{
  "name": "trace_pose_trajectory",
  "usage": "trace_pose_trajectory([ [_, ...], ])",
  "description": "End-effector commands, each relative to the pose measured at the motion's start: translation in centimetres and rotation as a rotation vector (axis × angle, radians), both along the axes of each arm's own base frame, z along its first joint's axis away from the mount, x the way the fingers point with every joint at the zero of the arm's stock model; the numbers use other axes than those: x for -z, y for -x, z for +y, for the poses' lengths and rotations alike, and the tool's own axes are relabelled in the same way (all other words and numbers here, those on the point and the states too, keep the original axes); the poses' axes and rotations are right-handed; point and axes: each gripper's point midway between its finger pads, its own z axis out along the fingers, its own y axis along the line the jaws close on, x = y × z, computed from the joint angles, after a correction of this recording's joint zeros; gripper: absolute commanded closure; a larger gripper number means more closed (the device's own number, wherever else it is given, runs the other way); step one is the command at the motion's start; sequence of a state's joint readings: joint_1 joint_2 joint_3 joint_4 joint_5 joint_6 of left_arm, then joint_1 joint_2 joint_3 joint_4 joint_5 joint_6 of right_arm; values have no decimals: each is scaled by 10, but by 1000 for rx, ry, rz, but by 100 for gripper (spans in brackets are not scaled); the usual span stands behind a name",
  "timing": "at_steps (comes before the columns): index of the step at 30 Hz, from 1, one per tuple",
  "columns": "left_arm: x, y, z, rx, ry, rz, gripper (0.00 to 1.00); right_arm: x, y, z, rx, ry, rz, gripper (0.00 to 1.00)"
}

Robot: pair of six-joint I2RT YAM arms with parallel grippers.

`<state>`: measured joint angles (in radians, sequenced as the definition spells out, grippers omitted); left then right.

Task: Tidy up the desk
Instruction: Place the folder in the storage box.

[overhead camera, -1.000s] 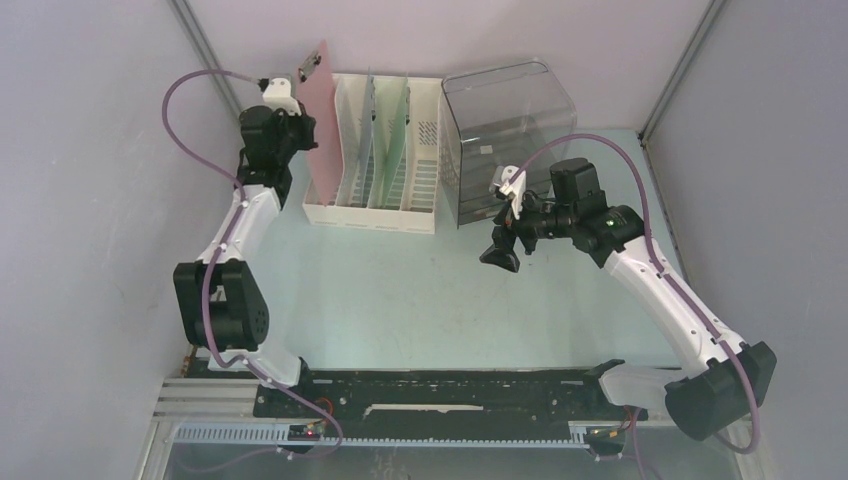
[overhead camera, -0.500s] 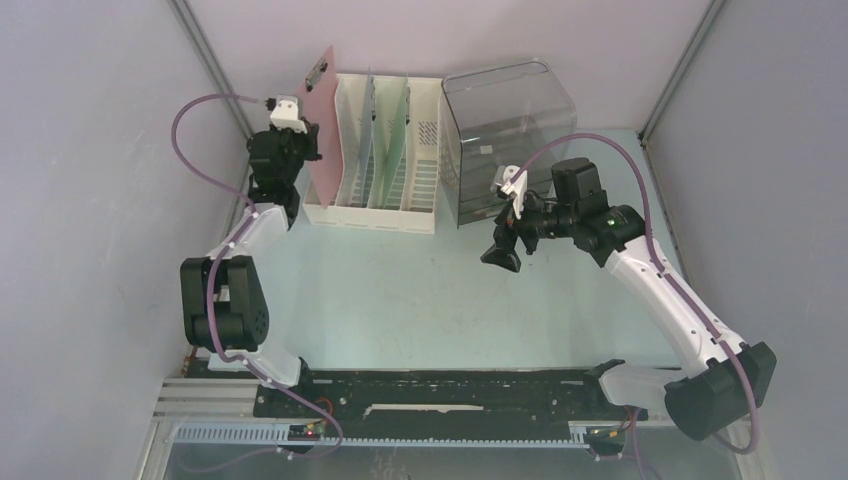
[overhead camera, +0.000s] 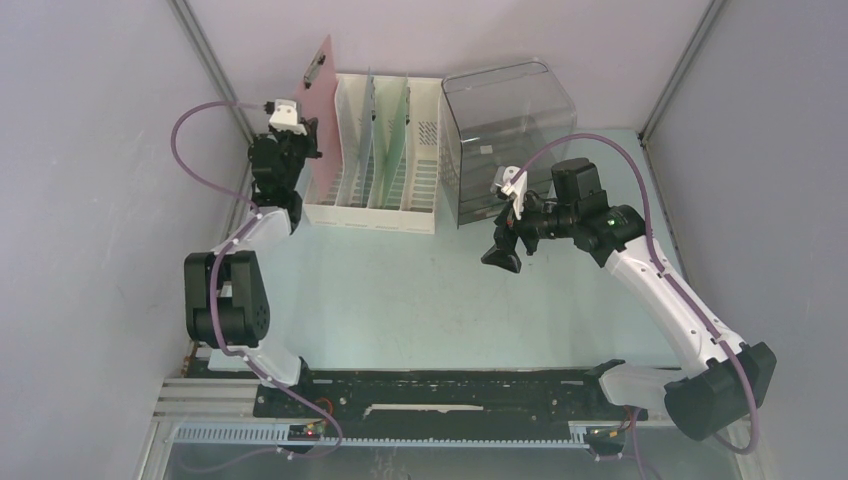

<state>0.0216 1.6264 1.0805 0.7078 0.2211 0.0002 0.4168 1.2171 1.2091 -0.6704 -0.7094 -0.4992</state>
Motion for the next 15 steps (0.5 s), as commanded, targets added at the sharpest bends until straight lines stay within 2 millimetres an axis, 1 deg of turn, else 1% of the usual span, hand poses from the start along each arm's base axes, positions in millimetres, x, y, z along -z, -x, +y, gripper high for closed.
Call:
trace_pose_trajectory([
  [1,-23,-2,-5,21,15,-101,100,-5,0,-2,-10,-10,-21,0],
  [9,7,-3,-6,22,13,-49,99,-4,0,-2,-12,-8,-20,0],
  [13,18,-4,-5,15,18,-21,90,-5,0,-2,-10,-9,-22,0],
  [15,22,-4,-3,8,18,-7,82,-5,0,-3,-9,-10,-23,0],
])
